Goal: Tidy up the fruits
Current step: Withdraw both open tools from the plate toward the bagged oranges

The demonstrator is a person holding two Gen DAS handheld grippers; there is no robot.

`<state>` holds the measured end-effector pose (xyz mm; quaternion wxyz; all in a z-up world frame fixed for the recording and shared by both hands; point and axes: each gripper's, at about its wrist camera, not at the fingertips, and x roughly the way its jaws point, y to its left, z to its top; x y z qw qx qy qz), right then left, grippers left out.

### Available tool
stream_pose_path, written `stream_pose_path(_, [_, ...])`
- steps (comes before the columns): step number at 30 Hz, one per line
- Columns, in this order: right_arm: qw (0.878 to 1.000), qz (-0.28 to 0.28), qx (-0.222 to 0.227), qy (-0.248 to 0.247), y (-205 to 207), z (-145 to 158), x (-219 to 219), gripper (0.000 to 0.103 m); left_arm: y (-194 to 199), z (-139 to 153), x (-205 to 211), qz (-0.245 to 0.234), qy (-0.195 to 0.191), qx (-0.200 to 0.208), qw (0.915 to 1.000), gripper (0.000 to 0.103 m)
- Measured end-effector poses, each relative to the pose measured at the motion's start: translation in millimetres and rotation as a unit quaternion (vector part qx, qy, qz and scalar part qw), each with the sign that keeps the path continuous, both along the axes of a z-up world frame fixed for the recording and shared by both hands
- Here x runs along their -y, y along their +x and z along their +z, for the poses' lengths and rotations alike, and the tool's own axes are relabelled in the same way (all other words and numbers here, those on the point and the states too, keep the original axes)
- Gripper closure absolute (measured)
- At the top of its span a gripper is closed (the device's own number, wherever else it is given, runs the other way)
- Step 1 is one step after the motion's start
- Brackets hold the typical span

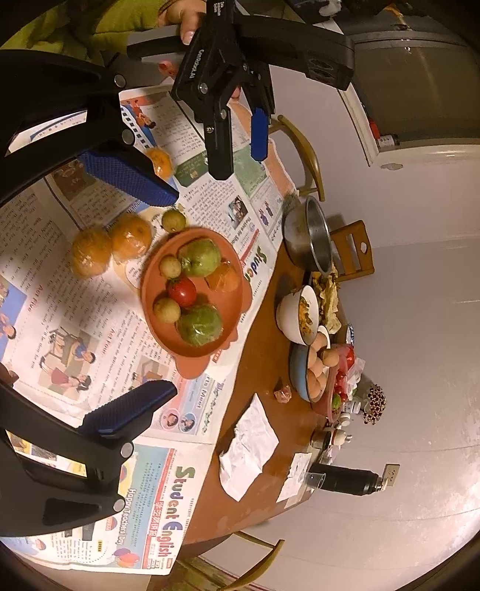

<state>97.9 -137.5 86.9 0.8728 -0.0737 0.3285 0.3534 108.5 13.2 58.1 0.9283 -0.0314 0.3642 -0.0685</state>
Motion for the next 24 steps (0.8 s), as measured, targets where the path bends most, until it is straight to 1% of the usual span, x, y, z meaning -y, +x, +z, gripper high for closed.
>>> stream_pose_path(10, [1.0, 0.019, -0.013, -0.01, -17.5, -11.9, -10.8, 0.008, -14.6, -8.6, -4.0, 0.01, 0.0, -0.007, 0.9999, 0.01])
stream_pose_path(24, [0.999, 0.029, -0.028, -0.017, -26.6, -22.9, -17.4, 0.008, -25.6, -18.0, -6.4, 0.017, -0.001, -0.014, 0.9998, 0.01])
